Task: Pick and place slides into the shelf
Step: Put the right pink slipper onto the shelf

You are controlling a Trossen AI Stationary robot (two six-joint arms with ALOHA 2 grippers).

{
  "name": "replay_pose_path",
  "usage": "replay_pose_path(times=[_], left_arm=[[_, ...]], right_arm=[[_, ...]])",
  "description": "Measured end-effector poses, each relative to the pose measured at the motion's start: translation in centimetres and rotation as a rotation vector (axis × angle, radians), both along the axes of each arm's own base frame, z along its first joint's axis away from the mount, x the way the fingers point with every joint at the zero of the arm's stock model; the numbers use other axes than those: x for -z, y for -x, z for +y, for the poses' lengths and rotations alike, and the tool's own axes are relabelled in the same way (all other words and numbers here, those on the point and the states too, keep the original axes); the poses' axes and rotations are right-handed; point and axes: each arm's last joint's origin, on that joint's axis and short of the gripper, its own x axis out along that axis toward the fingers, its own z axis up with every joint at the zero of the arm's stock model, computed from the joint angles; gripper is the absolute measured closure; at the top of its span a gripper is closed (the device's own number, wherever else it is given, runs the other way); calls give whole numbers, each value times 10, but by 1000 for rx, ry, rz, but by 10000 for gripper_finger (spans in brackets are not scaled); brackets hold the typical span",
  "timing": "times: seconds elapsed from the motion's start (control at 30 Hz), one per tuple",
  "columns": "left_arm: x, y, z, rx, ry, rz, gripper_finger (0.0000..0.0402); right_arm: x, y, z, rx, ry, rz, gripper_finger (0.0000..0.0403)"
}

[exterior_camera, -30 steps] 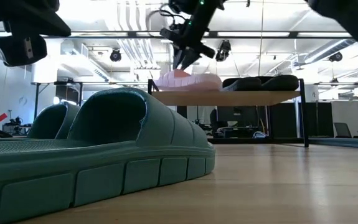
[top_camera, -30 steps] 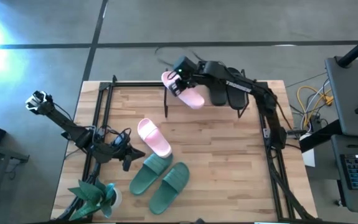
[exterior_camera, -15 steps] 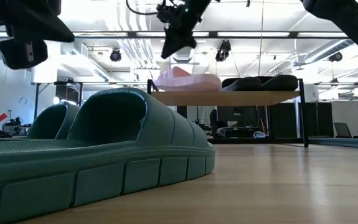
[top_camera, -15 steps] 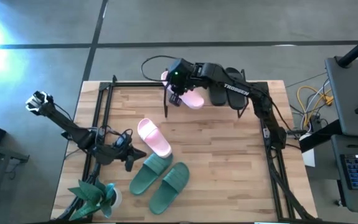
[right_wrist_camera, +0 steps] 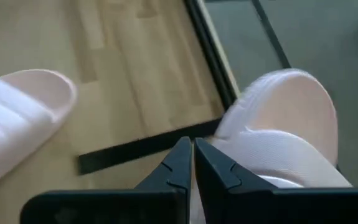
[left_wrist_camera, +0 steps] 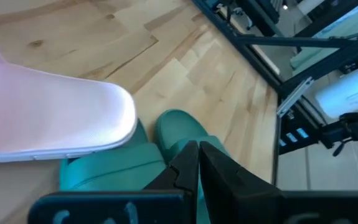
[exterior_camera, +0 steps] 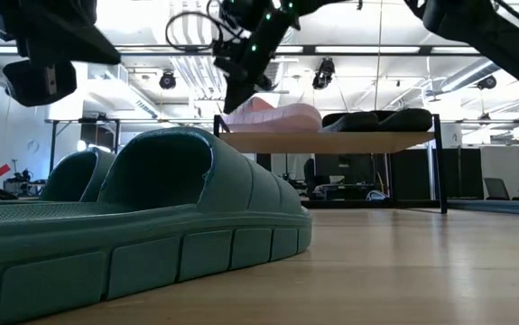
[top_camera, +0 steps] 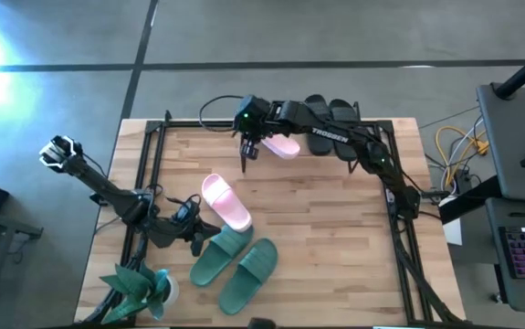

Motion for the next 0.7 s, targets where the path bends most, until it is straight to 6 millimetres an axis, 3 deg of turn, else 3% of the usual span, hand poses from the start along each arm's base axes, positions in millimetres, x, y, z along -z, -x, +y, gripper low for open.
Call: replay_pose_path(times=[0.37, 0.5, 0.7], left_arm=[[6, -9, -6, -1, 2, -6, 402], [8, -10, -7, -1, 0, -3, 402], [7, -10, -7, -1, 0, -5, 402]], right_arm=[[5, 27, -57, 330, -85, -24, 390], [6, 33, -60, 365, -107, -3, 390], [22, 41, -58, 437, -307, 56, 390]])
